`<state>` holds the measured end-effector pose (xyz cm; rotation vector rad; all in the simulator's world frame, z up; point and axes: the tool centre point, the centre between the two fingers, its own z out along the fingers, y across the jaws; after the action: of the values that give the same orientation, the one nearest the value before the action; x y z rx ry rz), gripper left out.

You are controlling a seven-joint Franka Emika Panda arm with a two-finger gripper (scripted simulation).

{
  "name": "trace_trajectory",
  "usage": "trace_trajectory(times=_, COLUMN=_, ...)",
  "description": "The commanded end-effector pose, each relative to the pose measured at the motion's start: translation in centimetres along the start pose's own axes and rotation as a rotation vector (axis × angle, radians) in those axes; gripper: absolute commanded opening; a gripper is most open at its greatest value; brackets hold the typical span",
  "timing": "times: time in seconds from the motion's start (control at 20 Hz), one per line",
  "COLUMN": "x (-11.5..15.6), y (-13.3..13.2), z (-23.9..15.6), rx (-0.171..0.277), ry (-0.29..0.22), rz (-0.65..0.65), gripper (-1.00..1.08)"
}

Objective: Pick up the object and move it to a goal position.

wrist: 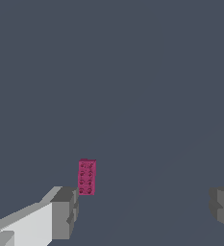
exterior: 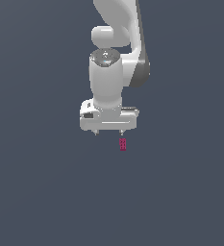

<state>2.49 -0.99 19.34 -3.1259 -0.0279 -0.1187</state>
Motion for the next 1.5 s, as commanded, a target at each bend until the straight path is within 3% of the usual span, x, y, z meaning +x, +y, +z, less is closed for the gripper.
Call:
trace_trajectory(times=0.0, x=0.0, y=0.0, z=0.0, rx=0.000, ry=0.000, rz=0.000, gripper=1.00)
trace_trajectory(times=0.8, x=0.2, y=-0.8, z=1.0, rx=-0.015, ry=0.008, rz=-0.032, gripper=1.00)
trace_trajectory(times=1.45, x=-4.4, y=-5.9, z=10.8, rx=-0.012, ry=-0.060, rz=0.016, gripper=1.00)
